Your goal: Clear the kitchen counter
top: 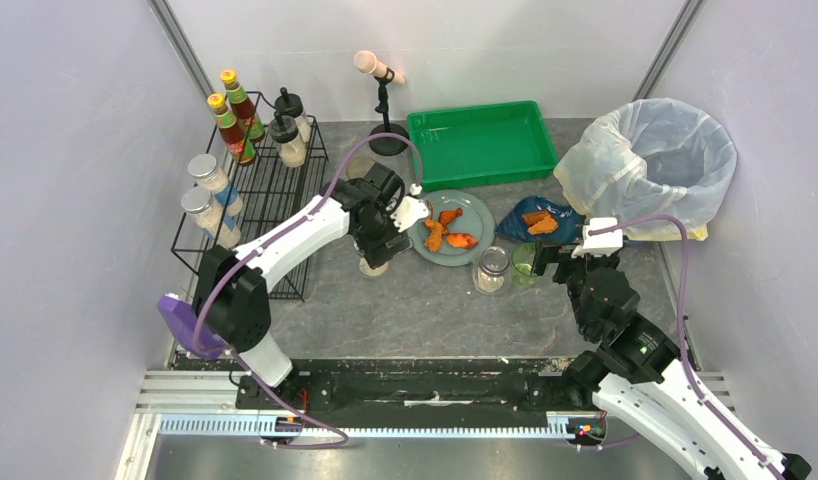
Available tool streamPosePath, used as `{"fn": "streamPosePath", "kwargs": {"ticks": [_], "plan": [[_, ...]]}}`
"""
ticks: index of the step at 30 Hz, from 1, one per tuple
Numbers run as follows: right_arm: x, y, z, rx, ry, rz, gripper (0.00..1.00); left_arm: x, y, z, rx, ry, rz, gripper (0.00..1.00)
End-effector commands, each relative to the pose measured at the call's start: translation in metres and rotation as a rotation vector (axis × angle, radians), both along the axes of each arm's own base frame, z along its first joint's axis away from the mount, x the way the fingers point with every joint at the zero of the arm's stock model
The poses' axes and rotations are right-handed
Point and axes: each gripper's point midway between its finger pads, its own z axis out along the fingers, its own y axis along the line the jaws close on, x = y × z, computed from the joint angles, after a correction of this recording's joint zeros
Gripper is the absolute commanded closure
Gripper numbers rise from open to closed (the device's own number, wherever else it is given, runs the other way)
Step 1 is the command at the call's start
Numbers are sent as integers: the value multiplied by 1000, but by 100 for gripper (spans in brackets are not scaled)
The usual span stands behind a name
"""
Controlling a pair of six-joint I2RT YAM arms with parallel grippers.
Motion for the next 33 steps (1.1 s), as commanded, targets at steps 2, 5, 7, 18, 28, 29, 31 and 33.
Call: {"fn": "streamPosePath", "kwargs": {"ticks": [2,5,7,18,28,29,31,33], "plan": [[1,-6,21,20,-41,-33,2,14,-2,-4,46,-20,-48,7],[1,-7,21,14,-38,-37,2,14,-2,-10,56,-12,-48,8],[1,-7,21,14,-37,-37,2,17,-1,-11,62,-22,-45,7],[4,-2,20,10,-32,-25,2,23,6,-9,104,-53,-66,9],[4,-2,22,7,-36,-22,2,3,-8,6,-11,13,0,37],[5,-1,22,7,-35,-22,2,3,-9,10,-28,11,24,39],[5,0,21,6,-33,-18,2,4,-10,16,-47,3,101,46],[5,1,21,8,-31,-14,2,5,-9,21,-58,-2,200,54]]}}
